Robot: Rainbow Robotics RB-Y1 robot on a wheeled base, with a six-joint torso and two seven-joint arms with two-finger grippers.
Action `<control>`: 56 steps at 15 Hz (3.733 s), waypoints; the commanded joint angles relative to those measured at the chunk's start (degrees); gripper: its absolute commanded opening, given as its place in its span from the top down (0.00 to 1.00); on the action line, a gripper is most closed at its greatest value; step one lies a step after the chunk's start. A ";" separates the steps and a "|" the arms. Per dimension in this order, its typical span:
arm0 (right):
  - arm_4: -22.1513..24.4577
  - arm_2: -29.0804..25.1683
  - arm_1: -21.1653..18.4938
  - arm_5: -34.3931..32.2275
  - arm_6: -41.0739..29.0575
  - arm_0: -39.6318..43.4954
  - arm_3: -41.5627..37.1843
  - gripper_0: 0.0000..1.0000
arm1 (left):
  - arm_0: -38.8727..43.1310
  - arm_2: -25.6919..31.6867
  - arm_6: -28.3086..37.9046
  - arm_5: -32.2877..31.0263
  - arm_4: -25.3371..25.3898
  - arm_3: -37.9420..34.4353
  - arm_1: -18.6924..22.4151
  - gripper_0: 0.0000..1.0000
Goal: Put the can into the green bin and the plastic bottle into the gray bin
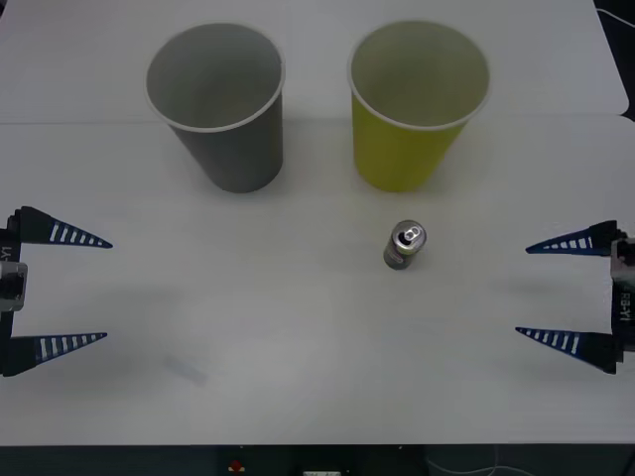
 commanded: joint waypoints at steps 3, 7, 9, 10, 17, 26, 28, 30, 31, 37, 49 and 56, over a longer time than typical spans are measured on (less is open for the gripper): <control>-0.47 3.26 4.95 0.49 3.31 -3.94 4.64 0.00 | 0.00 0.00 0.00 0.00 0.00 0.00 0.00 0.00; -2.06 5.90 8.11 0.76 9.02 -7.19 10.35 0.00 | 0.00 0.00 0.00 0.00 0.00 0.00 0.00 0.00; -6.89 10.20 9.08 0.76 14.20 -10.70 16.33 0.00 | 0.00 0.00 0.00 0.00 0.00 0.00 0.00 0.00; -9.00 12.14 9.69 0.76 16.67 -12.29 18.88 0.00 | 0.00 0.00 0.00 0.00 0.00 0.00 0.00 0.00; -12.34 18.20 17.69 1.20 23.87 -21.34 31.45 0.00 | 0.00 0.00 0.00 0.00 0.00 0.00 0.00 0.00; -10.85 19.17 29.12 2.43 25.37 -28.19 41.64 0.00 | 0.00 0.00 0.00 0.00 0.00 0.00 0.00 0.00; -10.14 19.17 30.96 3.48 25.37 -28.98 42.26 0.00 | 0.00 0.00 0.00 0.00 0.00 0.00 0.00 0.00; -9.26 19.17 31.75 4.10 25.37 -29.16 42.26 0.00 | 0.00 0.00 0.00 0.00 0.00 0.00 0.00 0.00; -9.09 19.17 31.93 4.27 25.54 -29.25 42.26 0.00 | 0.00 0.00 0.00 0.00 0.00 0.00 0.00 0.00; -8.65 19.17 32.02 4.19 25.98 -29.16 42.26 1.00 | 0.00 0.00 0.00 0.00 0.00 0.00 0.00 0.00; -8.65 19.43 28.94 -0.03 20.53 -29.42 39.71 1.00 | 0.00 0.00 0.00 0.00 0.00 0.00 0.00 0.00; -8.65 19.70 19.45 -1.09 -0.30 -26.17 27.58 1.00 | 0.00 0.00 0.00 0.00 0.00 0.00 0.00 0.00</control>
